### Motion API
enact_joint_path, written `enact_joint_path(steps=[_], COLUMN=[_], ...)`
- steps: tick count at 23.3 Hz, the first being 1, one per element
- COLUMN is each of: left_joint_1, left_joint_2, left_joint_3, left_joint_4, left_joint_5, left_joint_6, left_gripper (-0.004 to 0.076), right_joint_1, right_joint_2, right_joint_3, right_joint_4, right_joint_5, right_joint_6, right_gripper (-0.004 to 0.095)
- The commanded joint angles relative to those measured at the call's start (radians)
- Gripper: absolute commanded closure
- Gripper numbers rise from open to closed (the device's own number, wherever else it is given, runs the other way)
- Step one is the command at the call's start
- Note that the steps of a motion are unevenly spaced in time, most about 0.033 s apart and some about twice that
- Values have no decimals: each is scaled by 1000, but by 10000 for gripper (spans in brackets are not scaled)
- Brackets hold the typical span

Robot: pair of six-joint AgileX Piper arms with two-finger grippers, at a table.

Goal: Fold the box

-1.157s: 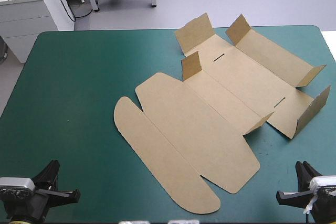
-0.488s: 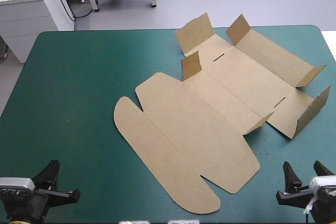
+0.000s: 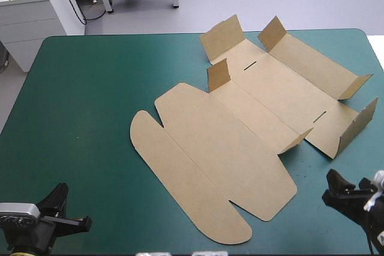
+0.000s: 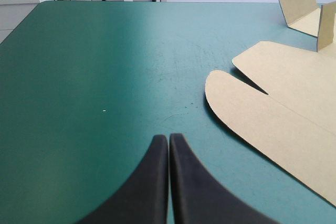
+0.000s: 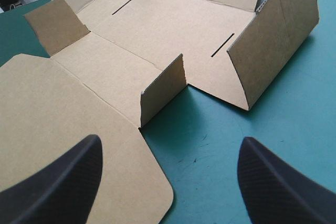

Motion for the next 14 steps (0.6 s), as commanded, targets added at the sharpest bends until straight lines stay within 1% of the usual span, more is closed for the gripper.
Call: enact_joint_path(steps=[1, 7, 9, 10, 13, 14], left_joint_1=[-3, -3, -3, -3, -3, -3], left_joint_2=[-8, -8, -8, -8, -8, -8], left_joint_3=[-28, -28, -28, -28, -28, -28], left_joint_4=[-21, -21, -19, -19, -19, -19], left_joint_5=[-77, -77, -77, -77, -77, -77], left_joint_6=[-3, -3, -3, -3, -3, -3], left_gripper=[732, 732, 732, 732, 732, 732], right_joint_1=[6, 6, 6, 6, 6, 6], right_joint_2=[180, 450, 607, 641, 793, 822], right_joint_3=[-81, -143, -168, -175, -214, -221], right_joint_4=[-7, -7, 4, 24, 150, 166], right_joint_5=[-77, -133, -179, -191, -238, -238], right_joint_6=[88, 143, 220, 246, 274, 289], right_gripper=[240, 240, 240, 240, 241, 241])
